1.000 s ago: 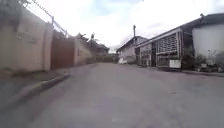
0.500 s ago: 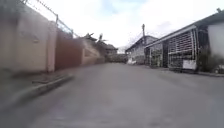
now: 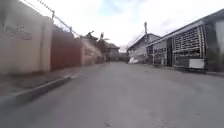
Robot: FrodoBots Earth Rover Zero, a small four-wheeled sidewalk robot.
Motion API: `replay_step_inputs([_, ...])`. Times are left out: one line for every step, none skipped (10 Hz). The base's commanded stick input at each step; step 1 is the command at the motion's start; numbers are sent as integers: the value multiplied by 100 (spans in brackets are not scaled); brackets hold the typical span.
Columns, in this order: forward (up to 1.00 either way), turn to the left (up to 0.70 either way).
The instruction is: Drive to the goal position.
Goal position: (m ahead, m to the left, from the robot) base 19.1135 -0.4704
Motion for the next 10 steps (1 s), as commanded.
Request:
replay_step_inputs([100,0])
replay_step_inputs([100,0])
replay_step_inputs([100,0])
replay_step_inputs([100,0])
replay_step_inputs([100,0])
replay_step_inputs([100,0])
replay_step_inputs([100,0])
replay_step_inputs([100,-1])
replay_step_inputs([100,-23])
replay_step_inputs([100,-38])
